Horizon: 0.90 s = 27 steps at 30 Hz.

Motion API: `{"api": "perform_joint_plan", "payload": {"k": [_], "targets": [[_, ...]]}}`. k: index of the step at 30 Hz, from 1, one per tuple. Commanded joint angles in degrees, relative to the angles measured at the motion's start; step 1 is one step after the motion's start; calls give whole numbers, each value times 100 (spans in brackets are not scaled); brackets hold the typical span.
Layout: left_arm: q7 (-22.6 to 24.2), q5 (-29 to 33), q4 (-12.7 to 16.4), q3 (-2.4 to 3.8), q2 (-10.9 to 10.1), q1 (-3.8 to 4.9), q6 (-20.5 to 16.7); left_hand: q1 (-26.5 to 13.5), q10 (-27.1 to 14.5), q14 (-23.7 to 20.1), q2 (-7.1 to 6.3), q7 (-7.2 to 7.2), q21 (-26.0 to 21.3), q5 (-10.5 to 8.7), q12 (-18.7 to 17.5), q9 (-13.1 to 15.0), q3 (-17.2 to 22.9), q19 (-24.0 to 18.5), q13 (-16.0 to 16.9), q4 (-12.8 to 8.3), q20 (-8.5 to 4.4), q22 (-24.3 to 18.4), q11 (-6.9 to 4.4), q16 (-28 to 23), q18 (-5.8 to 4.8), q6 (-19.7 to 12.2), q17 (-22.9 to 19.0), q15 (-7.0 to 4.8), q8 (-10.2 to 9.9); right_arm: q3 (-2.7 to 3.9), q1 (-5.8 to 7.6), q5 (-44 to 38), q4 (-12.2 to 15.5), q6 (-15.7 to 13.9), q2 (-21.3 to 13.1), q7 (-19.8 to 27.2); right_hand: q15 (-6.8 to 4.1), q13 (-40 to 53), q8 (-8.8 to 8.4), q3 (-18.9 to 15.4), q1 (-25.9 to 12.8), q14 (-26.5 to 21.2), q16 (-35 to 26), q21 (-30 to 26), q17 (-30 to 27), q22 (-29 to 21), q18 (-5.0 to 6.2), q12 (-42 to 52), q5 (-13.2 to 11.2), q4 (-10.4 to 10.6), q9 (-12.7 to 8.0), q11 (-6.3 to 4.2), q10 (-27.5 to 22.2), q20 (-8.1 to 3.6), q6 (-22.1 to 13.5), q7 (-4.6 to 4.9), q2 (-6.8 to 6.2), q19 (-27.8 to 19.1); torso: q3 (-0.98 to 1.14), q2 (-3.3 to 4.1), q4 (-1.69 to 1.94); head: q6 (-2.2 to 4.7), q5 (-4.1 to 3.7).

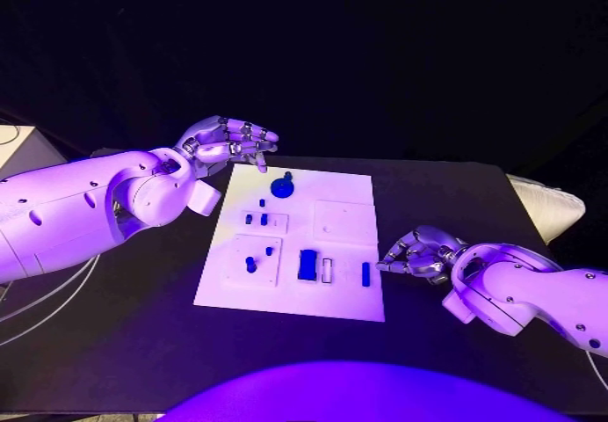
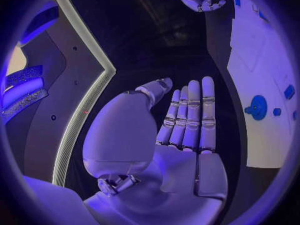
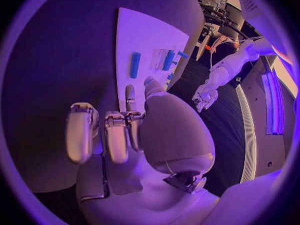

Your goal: Assemble the parts on the task board

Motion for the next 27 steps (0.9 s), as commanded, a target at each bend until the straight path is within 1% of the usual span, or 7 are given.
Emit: {"api": "perform_joint_plan", "payload": {"k": [1,3,5,12,17,23,27], "targets": [[74,11,-6,1,27,-2,98,-46,-28,-32,11,5,-23,14,19,-5,-4,7,-7,44,18,-8,0,-19,80,-43,-6,28,19,-3,-70,-395,-64,-102,130,-384,0,1277,-20,2,-12,575,30,13,1417,912,-54,30,-25,41,-8,12,425,15,56,-10,-82,316,9,0,-1,0,-8],[75,11,-8,1,34,-2,103,-46,-28,-32,11,5,-23,14,19,-5,-4,7,-7,44,18,-8,0,-19,80,-43,-6,28,19,-5,-112,-439,-112,-180,206,-475,-4,1268,-13,13,-10,570,21,-13,1394,901,-49,17,4,45,-9,4,418,13,86,-21,-104,310,7,7,9,0,-2],[72,11,-8,0,34,-2,107,-46,-28,-32,11,5,-23,14,19,-5,-4,7,-7,44,18,-8,0,-19,80,-43,-6,28,19,-5,-139,-468,-154,-240,269,-539,-14,1263,-11,50,8,567,17,-34,1385,894,-44,8,111,47,-15,-9,414,6,118,-34,-125,305,6,12,21,0,-9],[68,11,-6,-1,29,-3,107,-46,-28,-32,11,5,-23,14,19,-5,-4,7,-7,44,18,-8,0,-19,80,-43,-6,28,19,-5,-172,-531,-225,-297,433,-641,-19,1275,-4,61,-22,572,25,-15,1405,905,-48,24,121,60,-18,-14,423,2,148,-40,-139,310,-3,12,45,0,-36],[65,11,-4,-1,31,-3,111,-46,-28,-32,11,5,-23,14,19,-5,-4,7,-7,44,18,-8,0,-19,80,-43,-6,28,19,-5,-178,-618,-285,-190,550,-703,-25,1282,4,70,-61,574,28,3,1412,915,-52,35,81,63,-19,-20,430,-2,176,-48,-149,315,6,14,57,0,-36],[60,11,-2,-2,22,-3,111,-46,-28,-32,11,5,-23,14,19,-5,-4,7,-7,44,18,-8,0,-19,80,-43,-6,28,19,-6,-219,-758,-330,29,650,-787,-33,1281,10,83,-159,575,30,-3,1418,917,-51,30,-60,64,-26,-29,429,-11,210,-57,-186,314,3,16,57,0,-17],[52,11,1,-2,18,-4,114,-50,-35,-39,17,5,-36,15,30,-7,-8,15,-6,58,22,-18,2,-13,80,-47,-6,30,25,-6,-265,-841,-353,129,704,-843,-36,1284,16,94,-217,575,30,-9,1419,918,-51,33,-182,64,-29,-32,432,-15,228,-62,-216,313,-1,15,70,0,-19]]}}
